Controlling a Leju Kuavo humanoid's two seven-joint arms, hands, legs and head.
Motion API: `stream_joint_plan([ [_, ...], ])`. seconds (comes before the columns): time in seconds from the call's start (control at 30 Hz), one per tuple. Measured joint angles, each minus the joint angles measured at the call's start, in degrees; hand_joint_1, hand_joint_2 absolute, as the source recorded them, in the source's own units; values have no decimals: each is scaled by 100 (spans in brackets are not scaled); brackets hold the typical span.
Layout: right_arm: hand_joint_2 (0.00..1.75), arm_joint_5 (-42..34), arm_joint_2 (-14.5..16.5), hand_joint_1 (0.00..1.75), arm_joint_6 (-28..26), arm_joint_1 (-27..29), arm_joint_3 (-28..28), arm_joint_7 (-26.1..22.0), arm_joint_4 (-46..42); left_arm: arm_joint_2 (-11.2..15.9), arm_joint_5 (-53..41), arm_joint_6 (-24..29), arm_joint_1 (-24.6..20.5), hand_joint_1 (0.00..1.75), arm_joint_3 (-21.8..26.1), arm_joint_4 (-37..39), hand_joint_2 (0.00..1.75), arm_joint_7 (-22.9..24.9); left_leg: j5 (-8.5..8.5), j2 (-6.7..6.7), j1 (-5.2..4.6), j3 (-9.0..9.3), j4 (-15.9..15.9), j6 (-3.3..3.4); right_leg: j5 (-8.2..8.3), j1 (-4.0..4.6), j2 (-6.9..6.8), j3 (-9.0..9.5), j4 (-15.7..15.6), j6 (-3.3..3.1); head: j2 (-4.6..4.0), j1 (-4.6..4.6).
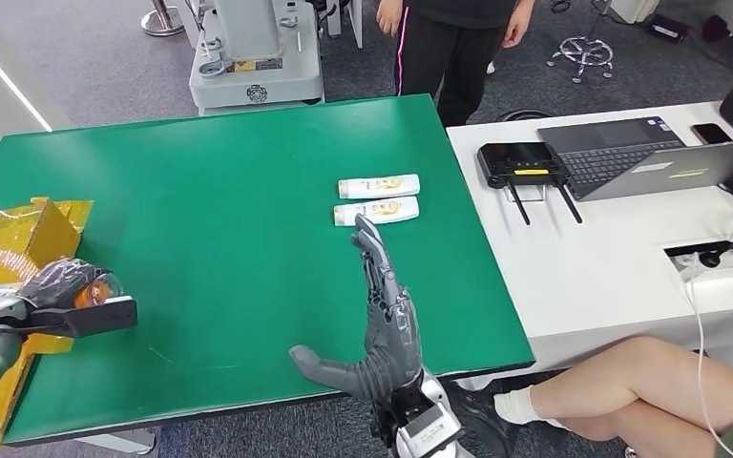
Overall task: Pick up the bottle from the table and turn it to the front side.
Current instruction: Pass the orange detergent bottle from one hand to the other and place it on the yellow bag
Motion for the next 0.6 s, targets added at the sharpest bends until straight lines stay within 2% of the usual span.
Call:
stream_joint_plan([
  [0.43,175,-42,0,0,150,-30,-1,1,37,209,-294,465,198,175,-329,452,175,351,-1,-4,2,-4,-2,-2,-1,3,-6,-1,1,-1,0,1],
  [0.47,175,-73,0,0,159,-21,-2,0,31,233,-338,498,201,164,-342,472,175,409,-1,-3,2,-3,-2,-2,-1,3,-5,-1,1,-1,0,-1],
  [0.57,175,-148,0,0,237,12,-13,0,-3,307,-436,597,188,33,-361,520,175,560,1,-4,3,-3,-2,-2,-1,3,-7,-2,0,-1,0,0],
  [0.6,175,-148,0,0,273,16,-18,0,-9,330,-463,627,177,0,-361,531,175,596,1,-5,3,-3,-2,-2,-1,3,-9,-2,0,-1,0,0],
])
